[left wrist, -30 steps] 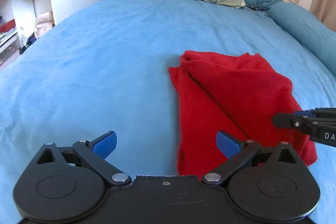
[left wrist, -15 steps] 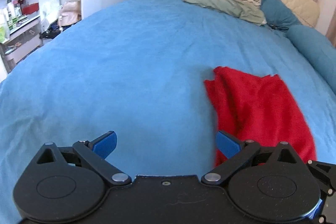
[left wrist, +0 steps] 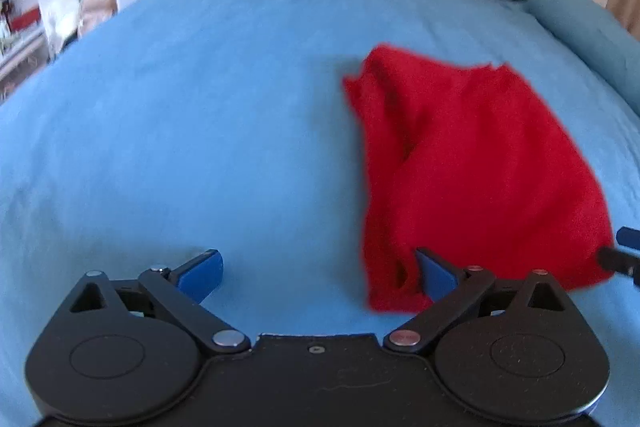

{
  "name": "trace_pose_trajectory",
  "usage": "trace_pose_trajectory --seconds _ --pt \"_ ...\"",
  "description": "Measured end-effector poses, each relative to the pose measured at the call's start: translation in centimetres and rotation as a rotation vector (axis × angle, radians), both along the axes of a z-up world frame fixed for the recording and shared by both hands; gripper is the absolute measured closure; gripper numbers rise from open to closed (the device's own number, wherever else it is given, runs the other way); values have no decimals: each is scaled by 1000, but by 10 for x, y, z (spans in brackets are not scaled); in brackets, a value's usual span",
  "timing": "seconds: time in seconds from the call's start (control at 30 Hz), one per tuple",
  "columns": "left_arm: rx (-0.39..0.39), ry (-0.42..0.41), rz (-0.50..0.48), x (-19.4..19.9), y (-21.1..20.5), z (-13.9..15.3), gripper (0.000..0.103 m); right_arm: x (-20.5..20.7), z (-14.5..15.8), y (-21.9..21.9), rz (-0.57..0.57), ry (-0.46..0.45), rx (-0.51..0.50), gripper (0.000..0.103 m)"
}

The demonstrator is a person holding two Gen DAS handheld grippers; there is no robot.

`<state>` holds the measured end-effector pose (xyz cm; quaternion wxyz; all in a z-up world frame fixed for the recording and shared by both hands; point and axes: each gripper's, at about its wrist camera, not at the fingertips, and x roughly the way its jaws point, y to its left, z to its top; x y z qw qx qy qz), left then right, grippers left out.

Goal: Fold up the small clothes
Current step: 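Open the right tool and release the folded sweater, then withdraw, then grasp the folded sweater edge with the left tool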

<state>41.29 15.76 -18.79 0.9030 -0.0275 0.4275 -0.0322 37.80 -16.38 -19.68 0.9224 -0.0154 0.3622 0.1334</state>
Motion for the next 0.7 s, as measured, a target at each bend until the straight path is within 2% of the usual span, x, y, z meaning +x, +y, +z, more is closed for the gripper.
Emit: trace_pose_trajectory --seconds 0.03,0.17,0.23,0.3,0.33,0.37,0.4,0.5,0.6,0.7 --pt "1 -14 -12 -5 2 -4 1 2 -4 -5 -3 12 9 27" --pt "85 -30 -49 -10 -8 -4 1 0 -6 -11 19 10 -1 27" --pt "75 -35 -53 -13 -10 8 4 1 -3 -7 21 13 9 26" --pt "74 -85 -78 -17 -11 23 4 0 13 -17 28 -7 29 24" --pt "80 -110 -93 -15 -10 32 1 1 25 -21 29 -10 53 15" --pt "84 -131 -109 -9 -12 41 0 7 33 -26 20 -2 92 0" --pt "79 -143 -130 -2 -14 48 0 11 42 -32 11 5 134 0" --pt "-10 -68 -198 39 -19 53 0 42 59 -42 -13 65 271 0" --pt "-97 10 -221 80 -18 40 0 78 58 -43 -55 164 318 0" --pt "-144 67 -221 105 -19 26 1 103 48 -42 -79 217 353 0"
